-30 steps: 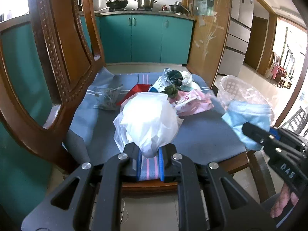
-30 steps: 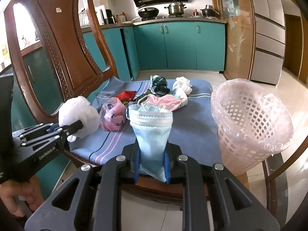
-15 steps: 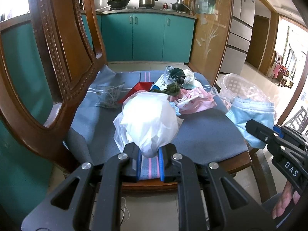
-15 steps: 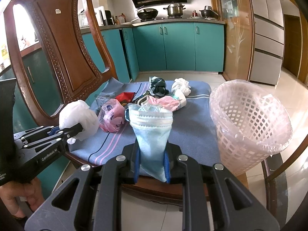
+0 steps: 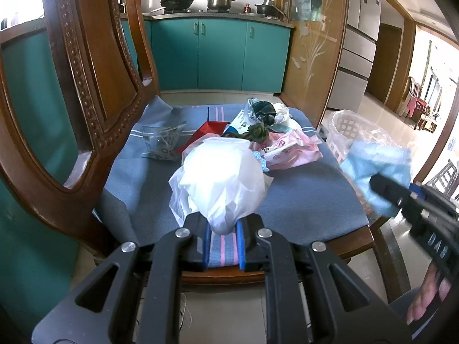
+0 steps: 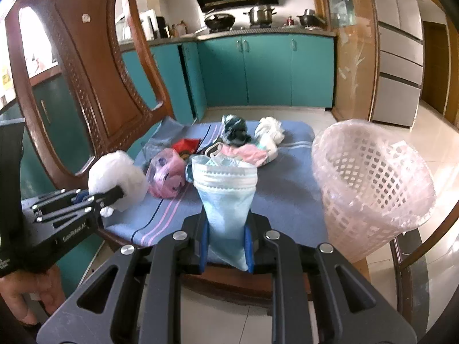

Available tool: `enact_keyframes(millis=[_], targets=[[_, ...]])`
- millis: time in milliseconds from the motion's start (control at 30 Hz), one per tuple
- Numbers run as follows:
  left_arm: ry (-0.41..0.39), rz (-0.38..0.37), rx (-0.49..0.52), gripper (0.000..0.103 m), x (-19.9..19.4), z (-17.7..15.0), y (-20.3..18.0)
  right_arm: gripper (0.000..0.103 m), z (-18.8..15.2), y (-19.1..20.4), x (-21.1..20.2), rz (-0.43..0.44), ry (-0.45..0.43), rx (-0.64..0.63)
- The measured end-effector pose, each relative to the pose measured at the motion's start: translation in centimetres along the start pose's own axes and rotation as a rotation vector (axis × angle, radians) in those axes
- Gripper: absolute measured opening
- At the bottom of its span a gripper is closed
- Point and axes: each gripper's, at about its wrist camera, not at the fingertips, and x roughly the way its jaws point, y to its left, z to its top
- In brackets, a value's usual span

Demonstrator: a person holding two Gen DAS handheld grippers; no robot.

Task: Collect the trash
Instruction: 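Carry both bags over the white wastebasket and open both grippers to drop them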

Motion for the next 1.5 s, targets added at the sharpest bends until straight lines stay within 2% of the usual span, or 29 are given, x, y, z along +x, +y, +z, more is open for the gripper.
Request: enact_keyframes(millis=[100, 200, 333, 400, 500, 533, 600, 667, 800, 900, 1033, 1067, 1100, 1133, 1167, 1233, 1300, 1367, 1500], targets=[[0.001, -0.006, -0.001, 0.015, 0.0, 0.0, 0.1, 0.02, 1.3, -1.9, -1.0, -0.075, -0.072, 0.015], [-0.002, -0.022, -0.007, 0.015, 0.1, 0.1, 0.1, 0.02, 3.6, -6.7, -1.4, -0.189, -0.15, 0.111], [-0.001, -0.031, -0.004, 0.015, 0.3, 0.0, -0.3, 0.024, 5.1, -12.8, 0.5, -0.294, -0.146, 0.227], [-0.004, -0.035, 0.002, 0.015, 0.3, 0.0, -0.6, 0.058, 4.9, -15.6, 2.5, -0.295, -0.092, 0.285], [-0.008, -0.046, 0.017, 0.015, 0.4, -0.1, -1.3, 0.07, 4.1, -17.6, 2.1, -0.269, -0.082, 0.39], [-0.008, -0.052, 0.024, 0.015, 0.4, -0.2, -1.7, 0.072, 3.9, -17.8, 1.2, -0.262, -0.108, 0.408], [0.0, -0.067, 0.034, 0.015, 0.5, -0.2, -2.3, 0.088, 3.1, -17.8, -1.7, -0.281, -0.213, 0.442], [0.002, -0.103, 0.037, 0.015, 0.5, -0.1, -3.3, 0.094, 2.6, -17.7, -3.9, -0.31, -0.298, 0.481], [0.015, -0.165, 0.1, 0.015, 0.9, 1.3, -7.4, 0.094, 2.0, -16.3, -6.3, -0.357, -0.386, 0.449], [0.005, -0.245, 0.133, 0.015, 1.8, 4.3, -11.9, 0.094, 1.5, -16.4, -7.4, -0.389, -0.457, 0.473], [-0.027, -0.327, 0.213, 0.016, 3.9, 9.1, -19.9, 0.094, 1.0, -17.9, -8.8, -0.414, -0.542, 0.535], [-0.024, -0.336, 0.235, 0.024, 4.8, 10.0, -21.8, 0.094, 0.9, -18.1, -9.0, -0.416, -0.547, 0.54], [-0.023, -0.333, 0.258, 0.049, 5.8, 10.7, -23.3, 0.094, 0.9, -18.4, -9.0, -0.416, -0.548, 0.55], [-0.011, -0.32, 0.281, 0.062, 7.2, 11.1, -24.9, 0.094, 0.9, -18.6, -8.9, -0.414, -0.54, 0.554], [0.005, -0.283, 0.291, 0.089, 8.5, 11.2, -25.8, 0.094, 1.0, -18.5, -8.6, -0.412, -0.531, 0.555], [0.016, -0.204, 0.266, 0.09, 9.6, 10.7, -25.5, 0.094, 1.2, -18.5, -8.1, -0.394, -0.505, 0.547], [0.023, -0.217, 0.215, 0.09, 9.3, 9.9, -23.7, 0.094, 1.4, -18.1, -7.3, -0.362, -0.464, 0.518], [0.0, -0.199, 0.185, 0.091, 7.8, 8.8, -20.9, 0.094, 1.7, -17.0, -6.4, -0.329, -0.42, 0.475], [-0.056, -0.112, 0.143, 0.096, 4.2, 6.6, -13.9, 0.094, 2.4, -14.1, -4.9, -0.257, -0.34, 0.376]])
